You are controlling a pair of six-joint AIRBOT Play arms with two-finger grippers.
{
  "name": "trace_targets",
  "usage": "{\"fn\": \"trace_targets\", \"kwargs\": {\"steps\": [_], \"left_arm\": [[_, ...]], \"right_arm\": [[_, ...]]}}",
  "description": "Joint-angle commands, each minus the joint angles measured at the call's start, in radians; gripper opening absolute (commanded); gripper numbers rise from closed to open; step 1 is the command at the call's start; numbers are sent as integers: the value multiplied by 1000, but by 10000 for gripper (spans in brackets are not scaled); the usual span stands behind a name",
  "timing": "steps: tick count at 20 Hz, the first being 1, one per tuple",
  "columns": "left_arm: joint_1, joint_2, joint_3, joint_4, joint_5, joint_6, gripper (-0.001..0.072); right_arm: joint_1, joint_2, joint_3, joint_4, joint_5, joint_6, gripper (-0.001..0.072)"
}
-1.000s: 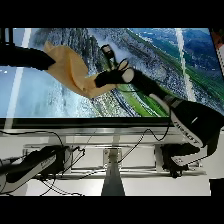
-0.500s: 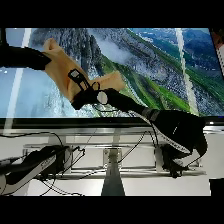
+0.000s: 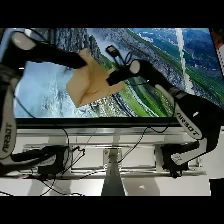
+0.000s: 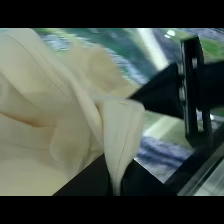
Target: Fold the clothes and pants, and hang the long-sleeved shirts on hangers.
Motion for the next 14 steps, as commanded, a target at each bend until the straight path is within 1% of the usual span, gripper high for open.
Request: {"fn": "trace_targets", "kwargs": {"steps": [1,2,3,4,5,6,7,9,11,13,14], "left_arm": [[-192,-155,0,-136,210,47,17],[-238,-182,0,-130,280,47,17],[-269,-204,0,-119,350,47,45],[-284,-219,0,-113,402,47,287],[-288,-227,0,-114,444,42,707],[-286,-229,0,-114,476,29,691],[-274,-227,0,-114,492,28,692],[-231,-219,1,-114,488,28,692],[-181,-204,1,-114,449,28,692],[-129,-185,1,-113,387,28,692],[-107,-178,1,-113,351,29,692]], "right_arm": [[-215,18,1,-45,184,4,9],[-268,19,1,-40,203,14,9],[-311,19,1,-36,220,35,9],[-351,19,1,-31,232,46,28],[-381,19,1,-31,237,47,216],[-409,19,1,-32,236,61,537],[-428,18,1,-31,234,88,606],[-455,9,1,-30,234,106,606],[-463,-13,1,-6,235,109,606],[-460,-47,1,70,235,116,606],[-455,-69,1,140,235,116,606]]}}
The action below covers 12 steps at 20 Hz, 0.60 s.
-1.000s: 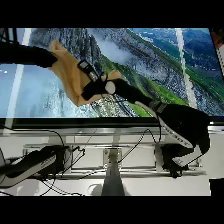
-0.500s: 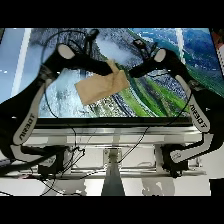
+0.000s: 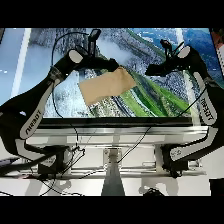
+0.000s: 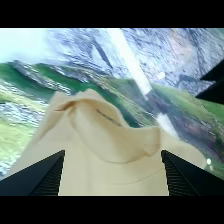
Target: Fold the clothes and pants, and hang the long-sleeved shirts on hangers.
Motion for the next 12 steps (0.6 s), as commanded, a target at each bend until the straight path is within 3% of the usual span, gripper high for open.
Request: {"fn": "trace_targets", "kwargs": {"steps": [1,5,12], "left_arm": [[79,21,1,-1,-104,0,692],[140,24,1,-1,-248,0,692],[146,24,1,-1,-271,0,692]], "right_arm": [[-3,-63,1,202,7,13,607],[60,-150,1,449,14,-6,636],[253,-188,1,437,6,-6,634]]}}
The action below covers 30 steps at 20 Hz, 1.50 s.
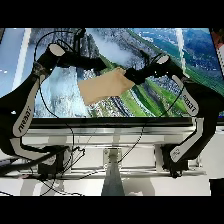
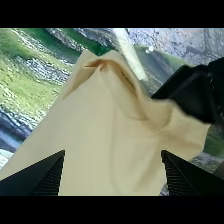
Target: Fold the clothes and pants, and hang the long-sleeved shirts on hangers.
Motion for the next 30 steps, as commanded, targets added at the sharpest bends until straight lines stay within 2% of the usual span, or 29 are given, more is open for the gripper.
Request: {"fn": "trace_targets", "kwargs": {"steps": [1,2,3,4,5,6,9,11,12,16,18,21,22,26,30], "left_arm": [[5,1,1,-1,-19,0,692],[5,1,1,0,-18,0,692],[5,1,1,0,-19,0,692],[5,1,1,0,-18,0,691],[8,1,1,0,-18,1,690],[13,1,2,8,-18,1,684],[42,26,2,132,-19,0,554],[68,79,2,253,-24,0,325],[82,121,2,327,-23,0,271],[120,286,2,555,-39,0,263],[127,369,2,636,-59,0,258],[127,483,2,756,-73,0,38],[128,514,2,779,-80,0,18],[127,597,2,793,-122,0,18],[127,606,2,788,-124,0,18]], "right_arm": [[101,-12,1,-19,-7,0,632],[130,-12,1,-51,-22,0,629],[157,-12,1,-77,-46,0,593],[178,-12,1,-96,-74,-1,428],[194,-12,1,-97,-97,-1,151],[202,-10,1,-97,-112,-3,13],[173,21,1,-105,-130,-54,9],[116,67,1,-133,-145,-53,8],[75,99,1,-155,-159,-53,9],[-140,239,1,-223,-174,-37,9],[-265,309,1,-298,-158,27,8],[-461,405,1,-438,-116,129,9],[-531,435,1,-489,-99,169,8],[-805,526,1,-669,-13,333,8],[-1051,549,0,-761,167,375,8]]}}
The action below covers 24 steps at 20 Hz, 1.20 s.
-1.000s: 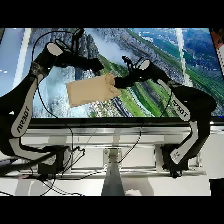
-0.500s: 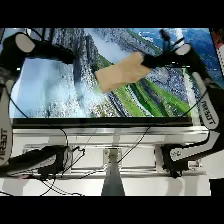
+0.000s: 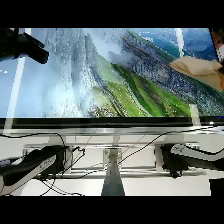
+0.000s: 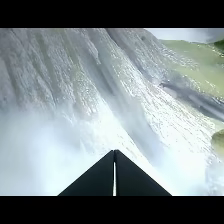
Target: Fold the clothes and pants, and hang the long-sleeved shirts on hangers.
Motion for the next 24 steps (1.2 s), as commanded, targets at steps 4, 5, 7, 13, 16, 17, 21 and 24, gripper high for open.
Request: {"fn": "trace_targets", "kwargs": {"steps": [4,5,7,13,16,17,21,24], "left_arm": [[1,17,-1,15,-10,0,18],[1,17,-1,15,-10,0,18],[1,17,-1,15,-10,0,18],[1,17,-1,15,-10,0,18],[1,17,-1,15,-10,0,18],[1,17,-1,15,-10,0,18],[1,17,-1,16,-10,0,18],[1,17,-1,16,-10,0,18]], "right_arm": [[-315,26,-11,-145,248,124,9],[-333,26,-10,-144,250,122,11],[-346,26,-10,-143,245,114,451],[-237,25,-11,66,203,-29,406],[-34,25,-10,129,188,-84,235],[47,25,-10,128,189,-92,165],[408,26,-9,124,215,-139,9],[645,26,-9,41,236,-231,9]]}}
